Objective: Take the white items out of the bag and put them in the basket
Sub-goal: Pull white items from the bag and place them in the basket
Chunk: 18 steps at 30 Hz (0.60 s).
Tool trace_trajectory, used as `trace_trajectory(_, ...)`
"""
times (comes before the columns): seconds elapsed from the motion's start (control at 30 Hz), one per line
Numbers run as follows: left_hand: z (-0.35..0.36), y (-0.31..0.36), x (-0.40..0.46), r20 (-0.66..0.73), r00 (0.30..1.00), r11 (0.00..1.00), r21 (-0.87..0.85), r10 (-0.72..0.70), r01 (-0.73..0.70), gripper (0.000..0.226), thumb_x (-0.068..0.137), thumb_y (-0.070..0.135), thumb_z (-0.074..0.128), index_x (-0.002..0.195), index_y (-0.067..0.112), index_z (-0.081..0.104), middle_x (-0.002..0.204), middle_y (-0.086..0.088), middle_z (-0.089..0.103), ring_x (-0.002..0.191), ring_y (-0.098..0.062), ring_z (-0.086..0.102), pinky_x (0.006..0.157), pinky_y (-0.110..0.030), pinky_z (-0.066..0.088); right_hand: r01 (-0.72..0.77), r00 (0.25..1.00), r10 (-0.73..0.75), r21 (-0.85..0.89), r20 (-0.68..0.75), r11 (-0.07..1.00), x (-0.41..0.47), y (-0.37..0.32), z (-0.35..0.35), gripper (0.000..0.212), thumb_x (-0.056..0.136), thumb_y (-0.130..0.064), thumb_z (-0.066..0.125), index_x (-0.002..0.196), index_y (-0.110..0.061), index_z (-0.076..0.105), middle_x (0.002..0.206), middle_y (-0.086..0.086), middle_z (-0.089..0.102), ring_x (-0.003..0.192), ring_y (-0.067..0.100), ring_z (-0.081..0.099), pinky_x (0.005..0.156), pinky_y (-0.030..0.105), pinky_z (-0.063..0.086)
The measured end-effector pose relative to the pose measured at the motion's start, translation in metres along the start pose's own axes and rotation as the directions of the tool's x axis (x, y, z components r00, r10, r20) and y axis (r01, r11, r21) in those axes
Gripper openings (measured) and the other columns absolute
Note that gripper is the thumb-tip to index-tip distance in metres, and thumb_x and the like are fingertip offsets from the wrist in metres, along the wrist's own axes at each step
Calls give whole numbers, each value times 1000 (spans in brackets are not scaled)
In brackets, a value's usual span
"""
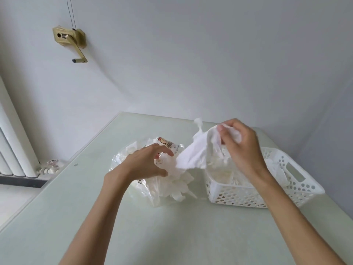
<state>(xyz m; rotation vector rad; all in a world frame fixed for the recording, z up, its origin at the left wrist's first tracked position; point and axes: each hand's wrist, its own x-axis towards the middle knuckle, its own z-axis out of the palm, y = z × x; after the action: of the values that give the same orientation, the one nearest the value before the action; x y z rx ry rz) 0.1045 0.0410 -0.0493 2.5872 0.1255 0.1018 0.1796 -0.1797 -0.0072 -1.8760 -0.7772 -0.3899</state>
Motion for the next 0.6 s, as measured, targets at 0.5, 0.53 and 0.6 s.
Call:
trace_trajectory(0.5, -1, 31, -3, -153, 968, 939, -255, 197, -231, 56, 75, 34, 81, 118, 49, 49, 131, 25, 48, 124, 2, 44, 104, -27, 38, -439, 898, 311, 641, 311, 630, 7, -5, -42, 39, 98, -21, 45, 60, -12, 43, 58, -1, 51, 52, 11, 51, 54, 24, 33)
trace_trajectory(0.53, 0, 43, -4, -153, 957, 911, -302, 246, -282, 63, 74, 33, 82, 124, 50, 46, 133, 28, 45, 126, 6, 41, 104, -23, 36, -461, 887, 329, 661, 324, 592, 5, -6, -50, 40, 98, -22, 45, 59, -12, 45, 55, -2, 50, 49, 9, 50, 52, 21, 34)
trace_trajectory(0.6, 7, 67, -4, -142, 940, 884, -322, 310, -340, 64, 75, 32, 81, 128, 45, 48, 130, 32, 49, 123, 11, 44, 101, -16, 36, -518, 850, 402, 684, 341, 514, 2, -3, -61, 36, 95, -26, 51, 61, -15, 56, 55, -5, 51, 50, 7, 51, 51, 17, 40)
